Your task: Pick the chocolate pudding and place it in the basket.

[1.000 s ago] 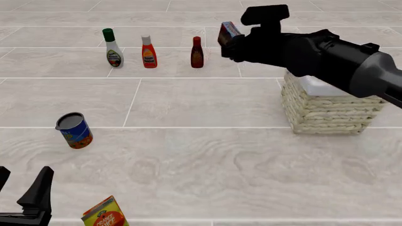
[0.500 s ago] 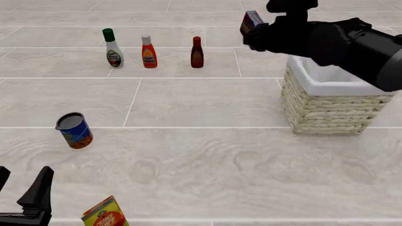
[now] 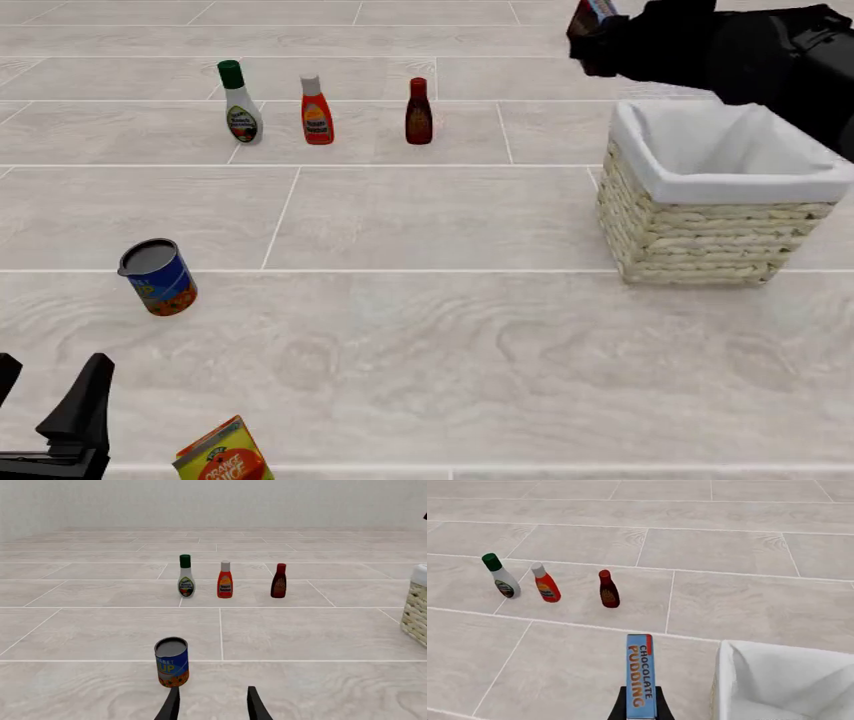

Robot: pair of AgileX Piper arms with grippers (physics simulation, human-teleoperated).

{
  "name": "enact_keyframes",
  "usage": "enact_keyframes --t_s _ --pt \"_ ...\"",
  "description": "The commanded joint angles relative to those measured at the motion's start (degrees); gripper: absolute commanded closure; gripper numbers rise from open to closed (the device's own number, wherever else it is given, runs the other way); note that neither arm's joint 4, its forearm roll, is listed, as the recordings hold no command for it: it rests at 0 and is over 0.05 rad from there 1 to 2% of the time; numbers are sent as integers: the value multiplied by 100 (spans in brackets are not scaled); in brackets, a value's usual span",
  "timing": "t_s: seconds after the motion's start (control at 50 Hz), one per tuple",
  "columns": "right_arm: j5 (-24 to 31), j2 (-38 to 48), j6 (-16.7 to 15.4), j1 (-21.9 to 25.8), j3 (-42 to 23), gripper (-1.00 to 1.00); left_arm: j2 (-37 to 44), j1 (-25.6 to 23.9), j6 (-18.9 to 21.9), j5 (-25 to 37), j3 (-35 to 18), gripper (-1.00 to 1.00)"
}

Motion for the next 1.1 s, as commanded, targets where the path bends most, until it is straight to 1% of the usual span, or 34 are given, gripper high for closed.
enact_keyframes --t_s 0.02,0.24,0.4,0.64,0.7,1.1 --pt "106 94 40 -389 -293 100 -2 1 -2 0 0 -100" --pt "273 184 78 -793 -557 100 -2 1 -4 0 0 -100" --pt "453 299 209 -1093 -822 100 0 0 2 0 0 -100" --pt "594 428 355 -1402 -1054 100 0 0 0 0 0 -100" --pt "670 494 438 -1528 -1158 100 0 0 1 0 0 -100" --pt "1000 811 744 -1961 -1655 100 0 -2 1 0 0 -100"
